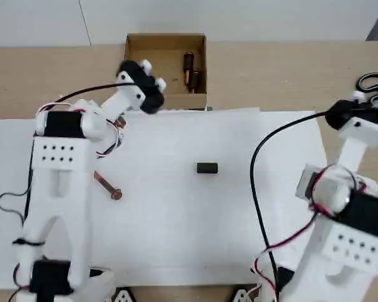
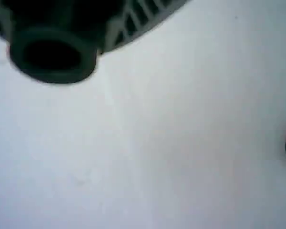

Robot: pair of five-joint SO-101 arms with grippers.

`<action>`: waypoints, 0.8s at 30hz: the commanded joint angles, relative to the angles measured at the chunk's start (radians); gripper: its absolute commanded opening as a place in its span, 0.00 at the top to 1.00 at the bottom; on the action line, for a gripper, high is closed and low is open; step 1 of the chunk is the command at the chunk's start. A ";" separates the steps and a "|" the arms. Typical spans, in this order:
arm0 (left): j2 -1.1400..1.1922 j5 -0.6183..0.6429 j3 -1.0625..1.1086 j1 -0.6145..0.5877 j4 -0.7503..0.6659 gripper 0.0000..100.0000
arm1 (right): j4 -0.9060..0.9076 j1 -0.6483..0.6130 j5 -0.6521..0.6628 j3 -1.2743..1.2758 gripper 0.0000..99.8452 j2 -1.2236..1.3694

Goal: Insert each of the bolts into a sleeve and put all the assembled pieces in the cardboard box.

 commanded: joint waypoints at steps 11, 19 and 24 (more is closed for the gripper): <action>-0.638 0.586 0.318 0.138 -0.137 0.99 | -0.081 -0.177 0.005 0.319 1.00 -0.524; -1.011 0.778 0.730 0.144 -0.336 0.99 | -0.309 -0.351 0.003 0.644 1.00 -0.750; -1.263 0.919 0.931 0.146 -0.445 0.99 | -0.417 -0.544 0.006 0.799 1.00 -0.892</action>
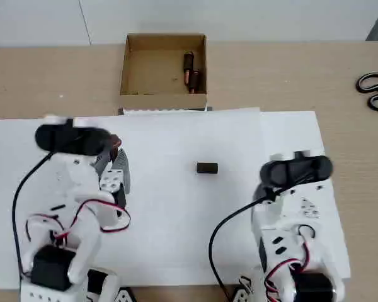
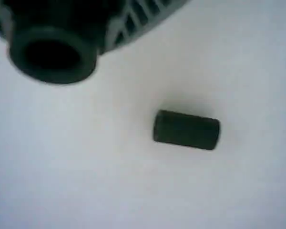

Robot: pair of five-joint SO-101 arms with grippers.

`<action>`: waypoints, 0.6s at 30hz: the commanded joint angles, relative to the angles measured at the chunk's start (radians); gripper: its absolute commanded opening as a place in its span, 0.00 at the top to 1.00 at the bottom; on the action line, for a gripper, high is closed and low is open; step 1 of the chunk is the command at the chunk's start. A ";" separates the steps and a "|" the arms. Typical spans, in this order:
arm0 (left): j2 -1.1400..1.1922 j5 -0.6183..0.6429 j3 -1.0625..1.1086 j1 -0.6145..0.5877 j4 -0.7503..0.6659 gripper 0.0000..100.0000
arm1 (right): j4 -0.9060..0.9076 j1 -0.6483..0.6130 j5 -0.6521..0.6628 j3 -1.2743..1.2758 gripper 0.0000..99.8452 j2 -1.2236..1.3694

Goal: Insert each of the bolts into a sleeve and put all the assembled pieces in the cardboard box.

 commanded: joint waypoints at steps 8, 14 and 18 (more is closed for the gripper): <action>-0.416 0.158 0.265 0.006 -0.140 0.99 | -0.200 -0.360 0.006 0.204 1.00 -0.125; -0.393 0.362 0.268 0.008 -0.199 0.99 | -0.394 -0.507 0.011 0.330 1.00 -0.125; -0.393 0.410 0.285 0.008 -0.224 0.99 | -0.510 -0.581 0.012 0.396 1.00 -0.125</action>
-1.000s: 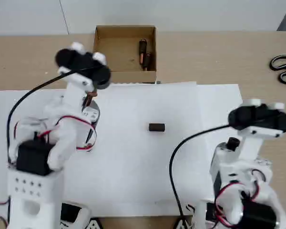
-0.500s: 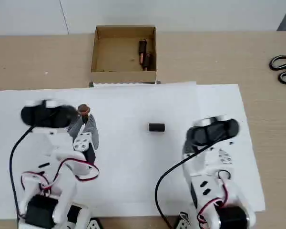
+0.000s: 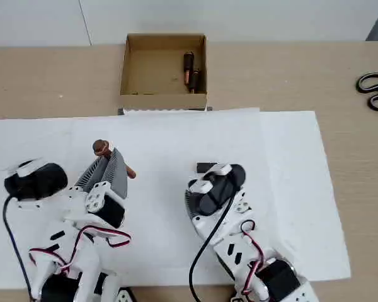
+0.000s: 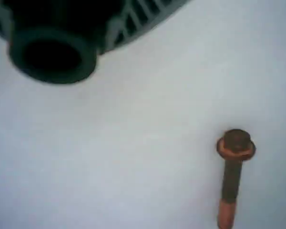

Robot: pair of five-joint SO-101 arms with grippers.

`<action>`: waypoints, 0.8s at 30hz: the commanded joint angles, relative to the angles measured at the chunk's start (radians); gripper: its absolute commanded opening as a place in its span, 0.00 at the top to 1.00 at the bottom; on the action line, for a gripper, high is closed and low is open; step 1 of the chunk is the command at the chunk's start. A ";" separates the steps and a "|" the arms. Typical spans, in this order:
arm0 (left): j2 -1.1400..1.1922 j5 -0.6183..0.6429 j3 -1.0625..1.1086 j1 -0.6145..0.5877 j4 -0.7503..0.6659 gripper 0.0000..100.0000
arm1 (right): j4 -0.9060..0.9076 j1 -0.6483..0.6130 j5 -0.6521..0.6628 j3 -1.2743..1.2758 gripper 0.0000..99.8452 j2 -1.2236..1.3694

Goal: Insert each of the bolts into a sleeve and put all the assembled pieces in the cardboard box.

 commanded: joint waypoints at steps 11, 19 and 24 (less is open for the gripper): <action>-0.003 0.095 0.001 0.232 -0.040 0.99 | -0.223 -0.130 0.104 0.104 1.00 -0.010; -0.002 0.095 0.019 0.249 -0.038 0.99 | -0.222 -0.177 0.104 0.097 1.00 -0.010; -0.003 0.094 0.056 0.249 -0.038 0.99 | -0.222 -0.177 0.104 0.080 1.00 -0.010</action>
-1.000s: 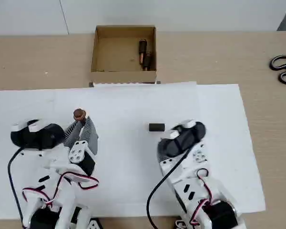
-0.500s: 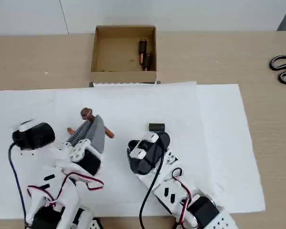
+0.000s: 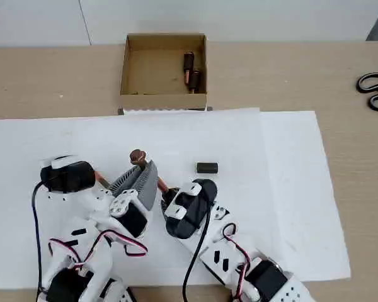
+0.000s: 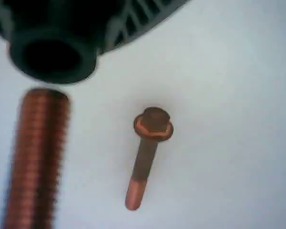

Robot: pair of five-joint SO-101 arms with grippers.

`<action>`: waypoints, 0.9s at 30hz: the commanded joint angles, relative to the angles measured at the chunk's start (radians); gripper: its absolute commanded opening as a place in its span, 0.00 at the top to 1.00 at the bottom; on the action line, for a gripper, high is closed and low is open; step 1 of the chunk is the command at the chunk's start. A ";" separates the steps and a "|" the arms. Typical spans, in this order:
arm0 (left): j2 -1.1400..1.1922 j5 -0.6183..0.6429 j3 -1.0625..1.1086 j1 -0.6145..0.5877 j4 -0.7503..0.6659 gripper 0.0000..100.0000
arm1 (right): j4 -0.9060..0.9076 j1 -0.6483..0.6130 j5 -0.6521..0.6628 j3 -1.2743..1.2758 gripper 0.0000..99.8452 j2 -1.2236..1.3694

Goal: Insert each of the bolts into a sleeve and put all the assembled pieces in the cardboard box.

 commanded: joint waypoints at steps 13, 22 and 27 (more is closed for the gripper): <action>-0.008 -0.040 0.070 0.138 -0.028 0.99 | -0.028 -0.004 0.012 -0.054 1.00 -0.012; -0.008 -0.230 0.079 0.242 0.094 0.99 | -0.028 -0.002 0.012 -0.054 1.00 -0.012; -0.005 -0.301 0.087 0.245 0.178 0.99 | -0.028 -0.002 0.012 -0.054 1.00 -0.012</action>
